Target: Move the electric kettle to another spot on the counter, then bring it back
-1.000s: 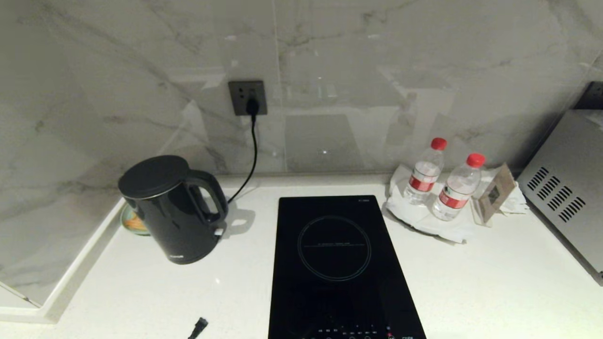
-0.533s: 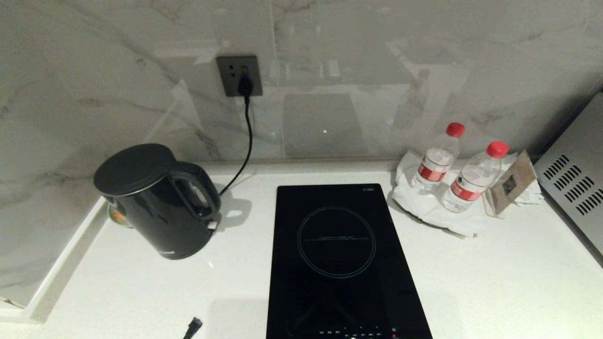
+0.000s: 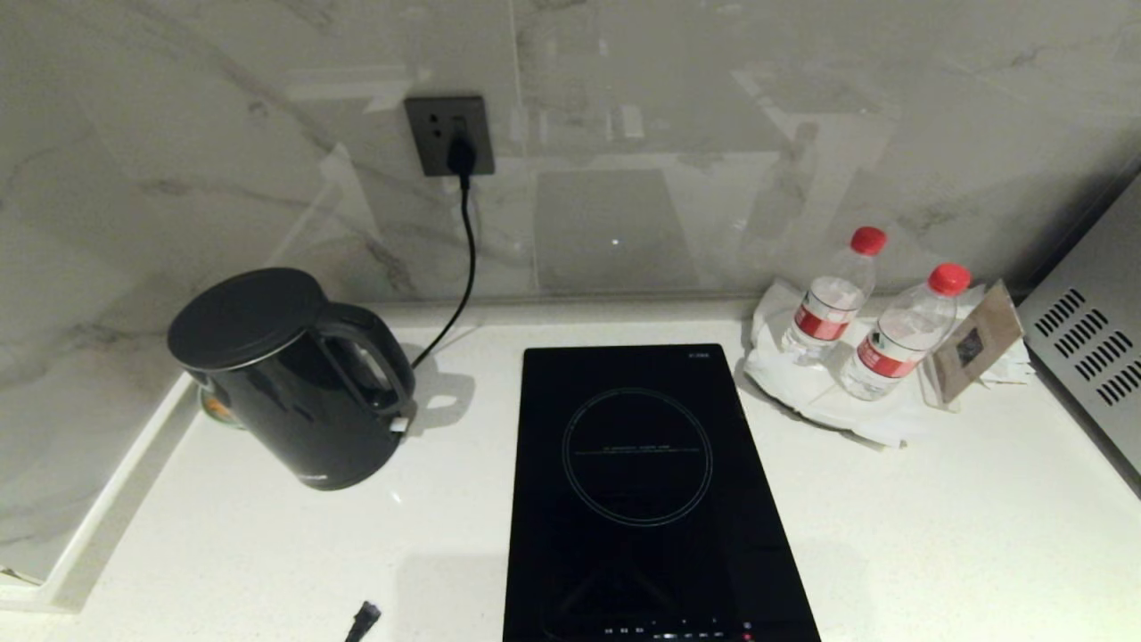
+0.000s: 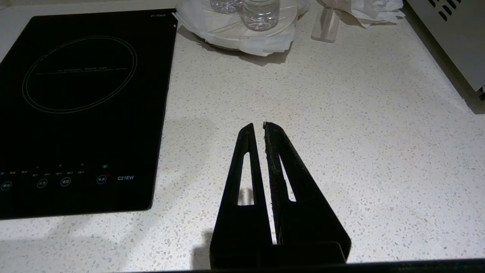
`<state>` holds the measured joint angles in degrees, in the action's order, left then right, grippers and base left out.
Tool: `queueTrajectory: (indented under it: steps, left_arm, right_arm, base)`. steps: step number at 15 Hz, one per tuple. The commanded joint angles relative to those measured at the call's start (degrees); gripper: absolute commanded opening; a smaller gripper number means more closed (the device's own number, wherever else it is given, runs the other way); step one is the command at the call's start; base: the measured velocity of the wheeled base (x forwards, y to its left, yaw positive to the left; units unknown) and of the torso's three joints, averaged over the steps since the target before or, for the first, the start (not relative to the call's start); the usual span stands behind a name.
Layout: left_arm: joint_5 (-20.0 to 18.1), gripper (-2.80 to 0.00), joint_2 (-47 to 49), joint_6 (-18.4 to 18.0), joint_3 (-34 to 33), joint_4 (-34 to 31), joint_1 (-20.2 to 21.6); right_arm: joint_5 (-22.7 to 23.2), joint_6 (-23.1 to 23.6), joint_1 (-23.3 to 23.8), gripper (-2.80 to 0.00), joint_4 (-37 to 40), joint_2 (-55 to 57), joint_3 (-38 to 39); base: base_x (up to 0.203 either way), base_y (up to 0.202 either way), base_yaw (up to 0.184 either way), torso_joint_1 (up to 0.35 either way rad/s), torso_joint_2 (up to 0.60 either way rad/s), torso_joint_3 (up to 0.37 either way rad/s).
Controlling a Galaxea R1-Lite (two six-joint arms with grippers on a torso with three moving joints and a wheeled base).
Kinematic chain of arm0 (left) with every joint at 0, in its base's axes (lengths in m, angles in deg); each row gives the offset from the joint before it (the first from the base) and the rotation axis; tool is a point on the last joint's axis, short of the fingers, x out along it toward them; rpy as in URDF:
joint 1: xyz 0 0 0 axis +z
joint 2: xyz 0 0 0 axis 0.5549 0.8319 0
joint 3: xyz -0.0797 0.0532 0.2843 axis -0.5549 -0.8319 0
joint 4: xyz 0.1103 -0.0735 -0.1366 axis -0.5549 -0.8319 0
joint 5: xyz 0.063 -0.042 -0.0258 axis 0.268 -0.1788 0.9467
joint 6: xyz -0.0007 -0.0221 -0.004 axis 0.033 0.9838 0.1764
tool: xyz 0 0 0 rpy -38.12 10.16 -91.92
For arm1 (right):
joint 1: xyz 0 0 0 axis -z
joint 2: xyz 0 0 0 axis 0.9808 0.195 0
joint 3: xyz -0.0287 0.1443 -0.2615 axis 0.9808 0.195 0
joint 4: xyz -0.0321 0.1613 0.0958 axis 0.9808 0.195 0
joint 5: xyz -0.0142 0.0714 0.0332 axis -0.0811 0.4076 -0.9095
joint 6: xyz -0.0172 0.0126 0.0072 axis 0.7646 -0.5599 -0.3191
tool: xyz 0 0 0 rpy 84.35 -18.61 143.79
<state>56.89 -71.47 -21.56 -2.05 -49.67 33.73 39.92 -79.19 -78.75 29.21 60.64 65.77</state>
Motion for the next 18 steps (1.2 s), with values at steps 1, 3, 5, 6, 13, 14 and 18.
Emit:
queueTrajectory:
  steps: [1,3,5,6,13,14,18]
  left_arm:
    - [0.0,-2.8,0.1,0.0,0.0,0.0,0.0]
    - [0.1,-2.8,0.1,-0.6,0.1,0.0,0.1]
    - [-0.6,-2.8,0.1,-4.0,1.4,-0.8,0.1]
    - [-1.2,-2.8,0.4,-4.6,3.7,-1.8,0.1]
    - [-11.5,-2.8,19.1,-5.3,18.2,-7.8,0.6]
    - [-12.7,-2.8,24.0,-5.3,18.9,-5.4,0.5]
    - [-14.4,-2.8,45.0,-5.3,20.9,8.3,-0.7]
  right_arm:
    - [0.0,0.0,0.0,-2.8,0.0,0.0,0.0]
    - [0.0,0.0,0.0,-2.8,0.0,0.0,0.0]
    - [0.0,0.0,-0.1,-2.8,0.0,0.0,0.0]
    - [0.0,0.0,0.0,-2.8,0.0,0.0,0.0]
    - [0.0,0.0,0.0,-2.8,0.0,0.0,0.0]
    - [0.0,0.0,0.0,-2.8,0.0,0.0,0.0]
    - [0.0,0.0,0.0,-2.8,0.0,0.0,0.0]
  base:
    - [0.0,0.0,0.0,0.0,0.0,0.0]
    - [0.0,0.0,0.0,0.0,0.0,0.0]
    - [0.0,0.0,0.0,0.0,0.0,0.0]
    - [0.0,0.0,0.0,0.0,0.0,0.0]
    - [0.0,0.0,0.0,0.0,0.0,0.0]
    - [0.0,0.0,0.0,0.0,0.0,0.0]
    - [0.0,0.0,0.0,0.0,0.0,0.0]
